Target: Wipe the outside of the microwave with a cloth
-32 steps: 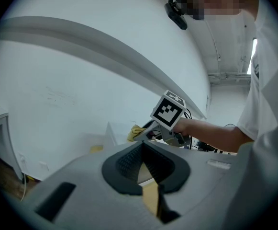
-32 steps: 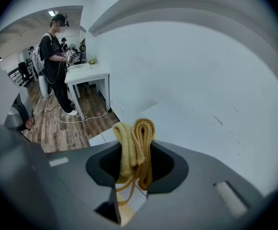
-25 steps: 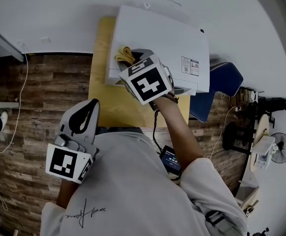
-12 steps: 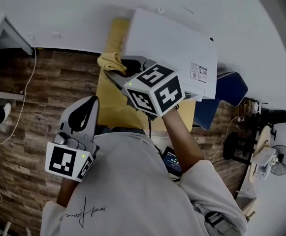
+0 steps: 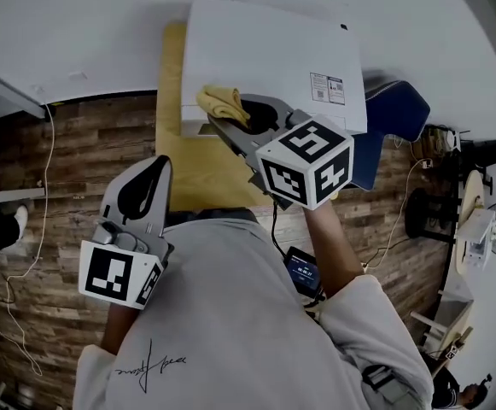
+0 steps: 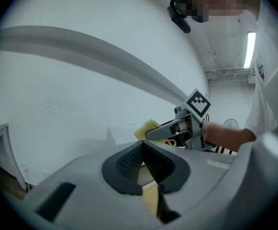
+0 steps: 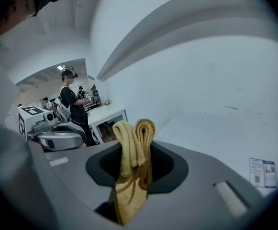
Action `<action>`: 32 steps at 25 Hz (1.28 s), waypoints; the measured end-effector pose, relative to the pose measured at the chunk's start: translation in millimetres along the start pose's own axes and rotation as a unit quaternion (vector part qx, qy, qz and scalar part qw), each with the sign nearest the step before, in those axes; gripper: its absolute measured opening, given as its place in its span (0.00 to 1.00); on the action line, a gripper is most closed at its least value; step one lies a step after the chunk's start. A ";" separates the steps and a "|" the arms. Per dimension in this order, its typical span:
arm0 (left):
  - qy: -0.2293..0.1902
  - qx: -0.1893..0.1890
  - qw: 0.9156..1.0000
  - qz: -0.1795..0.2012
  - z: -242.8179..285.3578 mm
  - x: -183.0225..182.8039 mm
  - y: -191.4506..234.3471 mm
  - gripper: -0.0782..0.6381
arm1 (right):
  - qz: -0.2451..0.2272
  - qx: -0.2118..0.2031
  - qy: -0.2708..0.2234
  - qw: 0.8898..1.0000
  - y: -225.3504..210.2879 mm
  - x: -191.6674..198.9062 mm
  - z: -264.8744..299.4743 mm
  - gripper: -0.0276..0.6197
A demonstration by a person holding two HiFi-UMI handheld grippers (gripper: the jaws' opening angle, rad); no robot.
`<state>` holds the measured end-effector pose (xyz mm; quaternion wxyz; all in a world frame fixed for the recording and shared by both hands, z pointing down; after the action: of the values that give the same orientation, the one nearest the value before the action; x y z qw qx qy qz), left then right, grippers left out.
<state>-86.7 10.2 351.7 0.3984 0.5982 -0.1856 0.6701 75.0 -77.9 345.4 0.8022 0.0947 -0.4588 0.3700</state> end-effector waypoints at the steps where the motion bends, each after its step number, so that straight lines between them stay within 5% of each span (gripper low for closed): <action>1: -0.001 0.004 1.000 0.002 3.3 -0.2 -2.6 0.11 | 0.005 0.004 -0.004 1.000 -3.8 3.2 -6.6 0.23; 18: 0.017 0.071 0.997 0.007 45.4 3.7 -31.0 0.10 | 0.062 0.132 -0.092 0.985 -27.1 70.3 -111.5 0.23; 32: 0.048 0.049 0.998 -0.013 58.3 25.0 -23.1 0.10 | 0.110 0.197 -0.133 0.965 -11.9 135.0 -140.6 0.23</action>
<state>-30.3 -10.1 382.7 0.3853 0.5869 -0.1256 0.7009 218.0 51.3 377.5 0.6538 0.2481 -0.4872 0.5232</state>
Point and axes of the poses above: the fingertips, and each gripper's own axes: z forward along the fingers, y to its left, x out of its underside, the point moved 7 cm from there along -z, backward along the fingers, and after that the axes turned 2 degrees about y, right-handed, at the moved point
